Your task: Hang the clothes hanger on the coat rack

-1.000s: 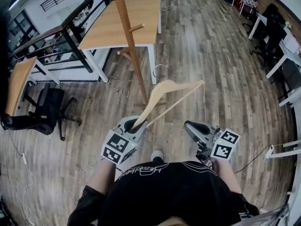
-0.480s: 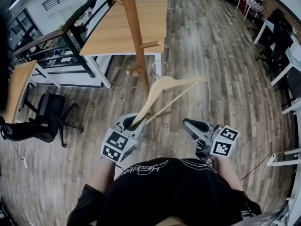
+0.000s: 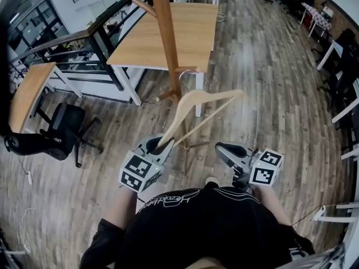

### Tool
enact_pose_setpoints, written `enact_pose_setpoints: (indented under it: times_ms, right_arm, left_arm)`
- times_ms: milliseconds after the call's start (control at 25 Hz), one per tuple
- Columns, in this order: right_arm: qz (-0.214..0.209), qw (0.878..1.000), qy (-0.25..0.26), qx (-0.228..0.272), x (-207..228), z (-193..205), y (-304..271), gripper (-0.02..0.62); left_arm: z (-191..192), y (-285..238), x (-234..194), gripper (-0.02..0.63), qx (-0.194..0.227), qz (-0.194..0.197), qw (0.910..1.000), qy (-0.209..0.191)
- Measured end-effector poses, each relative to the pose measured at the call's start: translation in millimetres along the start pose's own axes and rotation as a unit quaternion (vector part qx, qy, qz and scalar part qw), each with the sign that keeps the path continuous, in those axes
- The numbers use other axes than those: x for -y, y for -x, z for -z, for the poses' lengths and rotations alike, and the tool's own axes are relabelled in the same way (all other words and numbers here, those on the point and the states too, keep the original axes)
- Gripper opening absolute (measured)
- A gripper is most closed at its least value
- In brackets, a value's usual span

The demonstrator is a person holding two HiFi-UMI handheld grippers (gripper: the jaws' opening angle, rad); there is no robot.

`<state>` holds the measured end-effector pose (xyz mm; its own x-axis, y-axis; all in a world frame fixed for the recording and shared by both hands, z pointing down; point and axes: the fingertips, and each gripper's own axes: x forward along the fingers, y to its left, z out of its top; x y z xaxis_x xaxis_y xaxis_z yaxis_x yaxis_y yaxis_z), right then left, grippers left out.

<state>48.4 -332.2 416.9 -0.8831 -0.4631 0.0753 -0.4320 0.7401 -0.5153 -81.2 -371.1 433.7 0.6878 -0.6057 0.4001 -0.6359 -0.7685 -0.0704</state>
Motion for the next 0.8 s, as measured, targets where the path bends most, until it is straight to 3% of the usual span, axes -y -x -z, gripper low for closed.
enact_pose_setpoints:
  times_ms: [200,400,640,800]
  right_arm:
    - [-0.029,0.999,0.004,-0.016,21.5,-27.7,-11.8,0.040]
    - [-0.052,0.998,0.005,-0.038,31.6,-26.0,-19.9,0.040]
    - [-0.055,0.997,0.001,-0.050,52.7,-32.3,-21.0,0.040]
    - [-0.057,0.997,-0.002,-0.057,61.6,-33.4,-23.5,0.040]
  left_arm:
    - [-11.3,-11.0,-16.0,0.041,-0.005,-0.027,0.9995,0.014]
    - [-2.7,-17.5,-27.2,0.041,-0.013,-0.047,0.9986,0.021]
    - [8.7,-32.7,-43.9,0.041,-0.017,-0.054,0.9974,0.046]
    - [15.5,-39.1,-49.7,0.041,-0.023,-0.059,0.9973,0.036]
